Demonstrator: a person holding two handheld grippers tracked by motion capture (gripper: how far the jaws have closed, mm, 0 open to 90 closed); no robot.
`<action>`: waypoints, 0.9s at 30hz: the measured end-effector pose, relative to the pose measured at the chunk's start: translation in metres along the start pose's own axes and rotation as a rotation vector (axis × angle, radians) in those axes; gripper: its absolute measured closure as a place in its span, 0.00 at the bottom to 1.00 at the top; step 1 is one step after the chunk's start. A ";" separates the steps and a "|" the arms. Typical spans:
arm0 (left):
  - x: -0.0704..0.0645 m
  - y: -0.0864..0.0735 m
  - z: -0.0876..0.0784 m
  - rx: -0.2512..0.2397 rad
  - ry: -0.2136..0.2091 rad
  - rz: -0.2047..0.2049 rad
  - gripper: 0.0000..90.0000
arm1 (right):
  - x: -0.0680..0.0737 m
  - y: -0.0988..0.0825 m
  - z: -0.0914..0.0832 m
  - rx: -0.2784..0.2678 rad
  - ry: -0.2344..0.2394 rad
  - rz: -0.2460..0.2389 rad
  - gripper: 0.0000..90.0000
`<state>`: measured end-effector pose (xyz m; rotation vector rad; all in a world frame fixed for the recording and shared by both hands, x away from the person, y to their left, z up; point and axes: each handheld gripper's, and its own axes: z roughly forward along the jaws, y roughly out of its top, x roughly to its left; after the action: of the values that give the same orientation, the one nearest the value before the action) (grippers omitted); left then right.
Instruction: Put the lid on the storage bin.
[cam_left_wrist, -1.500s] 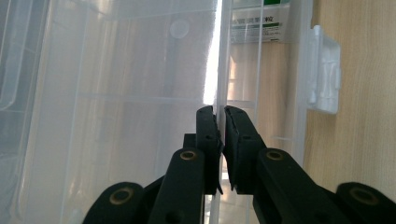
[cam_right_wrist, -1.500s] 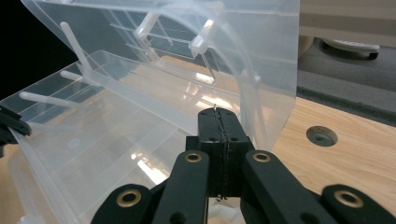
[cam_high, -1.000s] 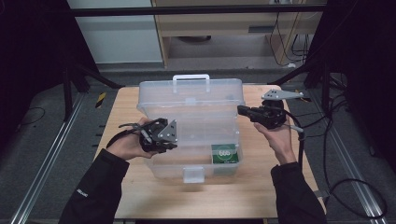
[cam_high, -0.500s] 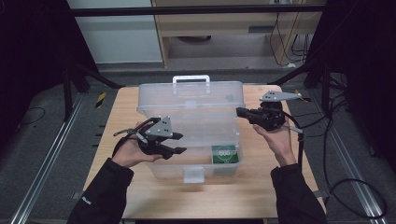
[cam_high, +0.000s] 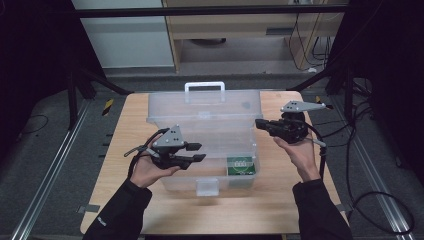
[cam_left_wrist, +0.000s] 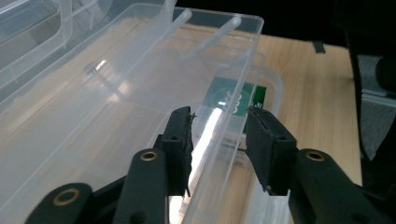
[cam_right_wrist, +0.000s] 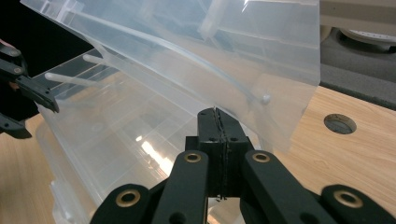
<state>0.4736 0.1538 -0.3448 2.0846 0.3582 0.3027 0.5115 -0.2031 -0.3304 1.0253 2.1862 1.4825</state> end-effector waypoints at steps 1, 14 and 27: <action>0.000 0.000 -0.001 -0.009 -0.001 -0.003 0.72 | 0.000 0.000 0.000 0.001 0.001 -0.003 1.00; 0.002 -0.012 -0.014 -0.114 0.076 -0.096 0.94 | 0.005 0.000 0.000 0.025 -0.006 -0.015 1.00; 0.004 -0.040 -0.040 -0.170 0.142 -0.176 0.99 | 0.014 -0.015 -0.001 0.037 -0.023 -0.014 1.00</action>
<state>0.4580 0.2060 -0.3585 1.8561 0.5776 0.3642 0.4954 -0.1969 -0.3417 1.0321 2.2083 1.4220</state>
